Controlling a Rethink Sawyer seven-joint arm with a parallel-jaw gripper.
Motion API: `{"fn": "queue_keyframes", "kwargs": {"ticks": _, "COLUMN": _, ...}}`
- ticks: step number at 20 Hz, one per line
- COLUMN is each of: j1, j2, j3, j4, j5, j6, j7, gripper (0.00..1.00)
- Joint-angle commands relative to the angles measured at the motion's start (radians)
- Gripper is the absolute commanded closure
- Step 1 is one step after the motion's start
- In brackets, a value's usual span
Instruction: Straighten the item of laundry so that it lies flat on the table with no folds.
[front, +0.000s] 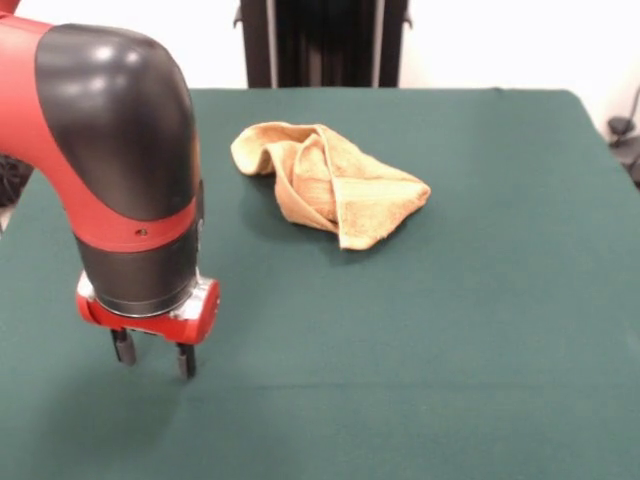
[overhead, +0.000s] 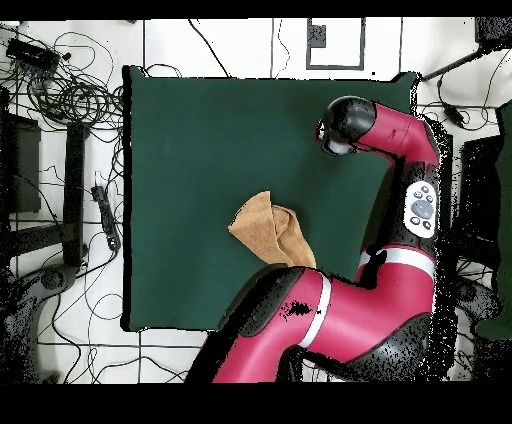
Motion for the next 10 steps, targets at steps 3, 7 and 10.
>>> {"fn": "queue_keyframes", "kwargs": {"ticks": 3, "j1": 0.064, "j2": 0.004, "j3": 0.087, "j4": 0.049, "j5": 0.025, "j6": 0.049, "j7": 0.084, "gripper": 0.0}}
{"fn": "queue_keyframes", "kwargs": {"ticks": 7, "j1": 0.077, "j2": 0.007, "j3": 0.08, "j4": 0.03, "j5": 0.029, "j6": 0.072, "j7": 0.103, "gripper": 0.0}}
{"fn": "queue_keyframes", "kwargs": {"ticks": 10, "j1": 0.095, "j2": -0.001, "j3": 0.073, "j4": 0.023, "j5": 0.032, "j6": 0.096, "j7": 0.121, "gripper": 0.0}}
